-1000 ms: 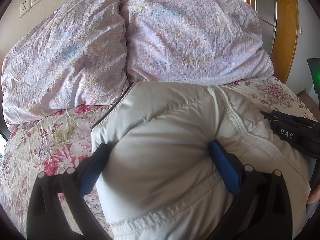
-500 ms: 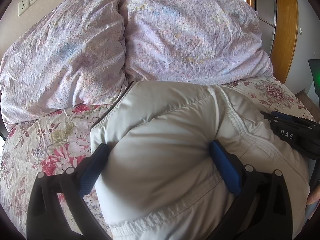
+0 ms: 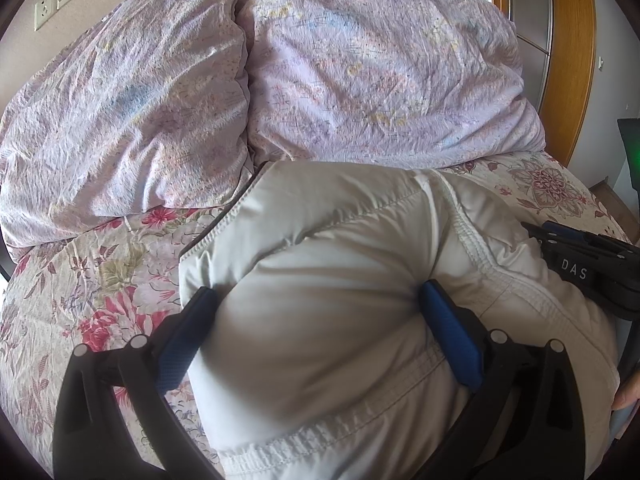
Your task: Fold large clothes
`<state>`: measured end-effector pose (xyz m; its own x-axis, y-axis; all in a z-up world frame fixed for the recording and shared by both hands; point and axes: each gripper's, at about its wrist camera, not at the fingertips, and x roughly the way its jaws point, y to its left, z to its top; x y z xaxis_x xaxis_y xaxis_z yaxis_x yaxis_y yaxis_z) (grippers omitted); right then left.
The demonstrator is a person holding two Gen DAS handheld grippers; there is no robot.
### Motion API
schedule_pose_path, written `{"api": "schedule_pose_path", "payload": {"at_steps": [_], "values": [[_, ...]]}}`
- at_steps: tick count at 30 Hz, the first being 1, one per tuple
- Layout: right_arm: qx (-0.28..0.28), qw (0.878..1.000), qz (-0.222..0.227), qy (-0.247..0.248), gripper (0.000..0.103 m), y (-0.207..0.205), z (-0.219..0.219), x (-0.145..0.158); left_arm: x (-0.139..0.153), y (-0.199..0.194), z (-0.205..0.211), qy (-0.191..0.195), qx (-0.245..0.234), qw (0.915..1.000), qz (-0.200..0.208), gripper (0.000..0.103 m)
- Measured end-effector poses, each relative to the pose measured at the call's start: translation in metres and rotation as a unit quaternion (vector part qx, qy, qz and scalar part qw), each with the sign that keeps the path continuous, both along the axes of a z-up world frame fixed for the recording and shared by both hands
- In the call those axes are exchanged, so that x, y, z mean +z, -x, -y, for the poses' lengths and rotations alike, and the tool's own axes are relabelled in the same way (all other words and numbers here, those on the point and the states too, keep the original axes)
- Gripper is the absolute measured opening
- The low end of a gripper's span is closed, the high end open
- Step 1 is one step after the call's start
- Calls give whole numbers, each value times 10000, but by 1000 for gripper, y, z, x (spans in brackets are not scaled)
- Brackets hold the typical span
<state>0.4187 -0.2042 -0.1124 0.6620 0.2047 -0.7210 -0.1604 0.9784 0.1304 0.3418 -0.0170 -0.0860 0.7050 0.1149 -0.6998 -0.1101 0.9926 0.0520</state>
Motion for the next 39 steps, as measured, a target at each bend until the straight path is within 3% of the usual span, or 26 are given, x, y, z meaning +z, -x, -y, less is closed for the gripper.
{"api": "schedule_pose_path", "payload": {"at_steps": [10, 17, 19, 20, 21, 25, 30, 36, 39], "values": [[36, 10000, -38, -13, 42, -1, 0, 0, 2, 2, -5, 47, 41, 10000, 63, 101], [346, 9988, -275, -214, 46, 3, 8, 9, 17, 22, -25, 686, 107, 9976, 54, 101], [500, 9978, -282, -332, 53, 10, 14, 15, 22, 31, -31, 918, 106, 9957, 21, 101], [560, 9970, -296, -446, 72, 15, 19, 19, 25, 37, -34, 1023, 101, 9947, 18, 101], [555, 9966, -343, -513, 102, 20, 26, 22, 28, 43, -37, 1090, 82, 9940, 23, 101], [748, 9905, -543, -1023, 102, 37, 59, 31, 38, 63, -39, 995, -33, 9950, 107, 101], [995, 9686, -1298, -1875, 102, 39, 95, 24, 39, 80, -56, 1398, -144, 9901, -34, 101], [1195, 9339, -2262, -2498, 102, 32, 110, -1, 22, 85, -81, 2269, -209, 9729, -400, 101], [1336, 9147, -2685, -2710, 102, 30, 104, -15, 15, 84, -80, 2500, -319, 9664, -507, 101]]}}
